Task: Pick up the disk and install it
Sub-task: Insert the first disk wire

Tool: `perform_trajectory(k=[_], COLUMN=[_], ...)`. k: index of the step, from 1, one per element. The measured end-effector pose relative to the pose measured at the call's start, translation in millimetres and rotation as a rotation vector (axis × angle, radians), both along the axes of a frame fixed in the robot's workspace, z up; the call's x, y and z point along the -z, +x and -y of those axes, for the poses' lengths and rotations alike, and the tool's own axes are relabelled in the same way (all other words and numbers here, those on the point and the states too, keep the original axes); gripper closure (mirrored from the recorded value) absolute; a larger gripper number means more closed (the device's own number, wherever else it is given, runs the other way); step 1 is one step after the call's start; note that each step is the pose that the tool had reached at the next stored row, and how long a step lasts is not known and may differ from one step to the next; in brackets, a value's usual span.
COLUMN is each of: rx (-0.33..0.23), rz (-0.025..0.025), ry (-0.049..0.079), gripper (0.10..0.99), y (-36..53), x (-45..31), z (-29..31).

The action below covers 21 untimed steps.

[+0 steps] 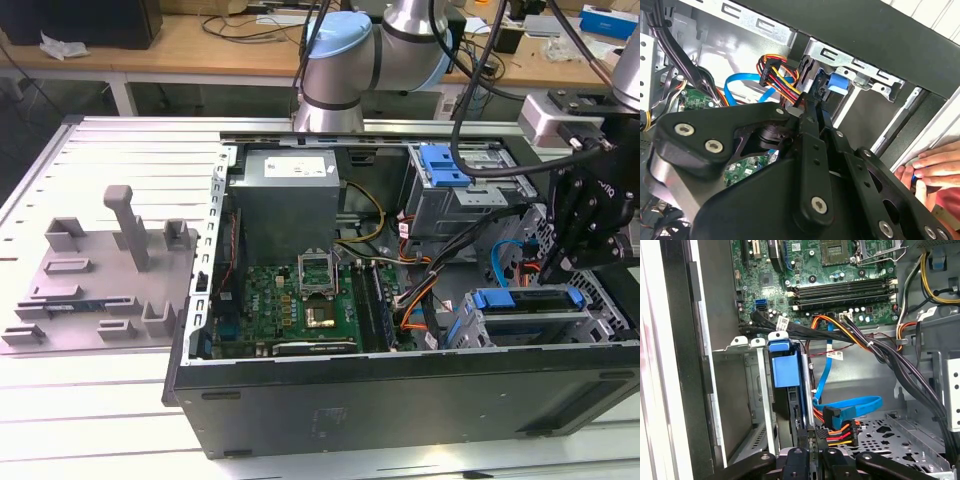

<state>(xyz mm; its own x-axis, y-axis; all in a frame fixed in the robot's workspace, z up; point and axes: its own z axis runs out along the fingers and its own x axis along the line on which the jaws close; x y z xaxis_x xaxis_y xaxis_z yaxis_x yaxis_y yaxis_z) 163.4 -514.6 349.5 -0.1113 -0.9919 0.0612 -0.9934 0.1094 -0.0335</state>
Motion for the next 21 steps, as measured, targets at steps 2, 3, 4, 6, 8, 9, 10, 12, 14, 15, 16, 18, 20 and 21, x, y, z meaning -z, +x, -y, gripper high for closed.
perform_trajectory(k=[2, 3, 4, 6, 8, 9, 10, 12, 14, 15, 16, 18, 20, 21], rx=[0.000, 0.000, 0.000, 0.002, 0.005, 0.008, 0.010, 0.011, 0.013, 0.014, 0.015, 0.017, 0.020, 0.022], rz=[0.0000, 0.0000, 0.0000, 0.0001, 0.0000, 0.0000, 0.0000, 0.0000, 0.0000, 0.0000, 0.0000, 0.0000, 0.0000, 0.0000], ry=[0.000, 0.000, 0.000, 0.000, 0.000, 0.000, 0.000, 0.000, 0.000, 0.000, 0.000, 0.000, 0.000, 0.000], gripper=[0.918, 0.918, 0.918, 0.918, 0.918, 0.918, 0.918, 0.918, 0.918, 0.918, 0.918, 0.918, 0.918, 0.918], y=[0.0, 0.0, 0.0, 0.0, 0.0, 0.0, 0.0, 0.0, 0.1, 0.3, 0.3, 0.5, 0.6, 0.6], x=[0.0, 0.0, 0.0, -0.1, -0.4, -0.4, -0.4, -0.4, -0.4, -0.4, -0.4, -0.4, -0.4, -0.4], z=[0.0, 0.1, 0.5, 1.2, 2.2, 2.6, 3.1, 3.6, 4.6, 5.3, 5.7, 6.4, 6.9, 7.0])
